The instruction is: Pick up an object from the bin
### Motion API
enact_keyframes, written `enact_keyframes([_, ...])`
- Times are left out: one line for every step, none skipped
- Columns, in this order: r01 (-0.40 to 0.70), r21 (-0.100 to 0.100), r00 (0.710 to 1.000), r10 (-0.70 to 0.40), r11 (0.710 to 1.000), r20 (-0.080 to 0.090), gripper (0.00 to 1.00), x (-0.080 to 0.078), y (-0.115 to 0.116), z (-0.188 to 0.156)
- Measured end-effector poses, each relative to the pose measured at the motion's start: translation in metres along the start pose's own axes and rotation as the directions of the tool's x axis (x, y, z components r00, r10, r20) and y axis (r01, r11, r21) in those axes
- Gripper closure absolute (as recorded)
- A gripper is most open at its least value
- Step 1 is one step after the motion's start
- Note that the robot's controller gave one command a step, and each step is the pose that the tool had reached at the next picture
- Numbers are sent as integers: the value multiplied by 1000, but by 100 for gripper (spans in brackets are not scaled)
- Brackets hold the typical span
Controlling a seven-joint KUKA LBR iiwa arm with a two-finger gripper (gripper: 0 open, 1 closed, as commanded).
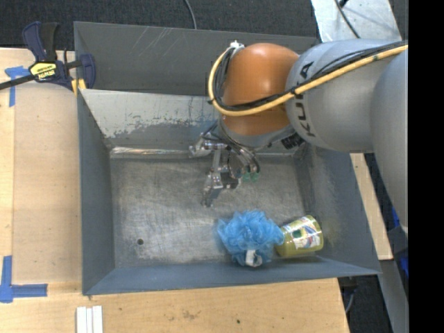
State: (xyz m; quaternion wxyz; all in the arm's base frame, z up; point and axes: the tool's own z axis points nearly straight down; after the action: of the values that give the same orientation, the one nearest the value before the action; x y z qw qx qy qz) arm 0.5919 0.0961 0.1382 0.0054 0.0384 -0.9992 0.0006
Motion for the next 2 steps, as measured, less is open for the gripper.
enact_keyframes([256, 6, 966, -256, 967, 27, 0, -7, -19, 14])
enact_keyframes([135, -1, 991, -135, 991, 6, 0, 0, -46, 44])
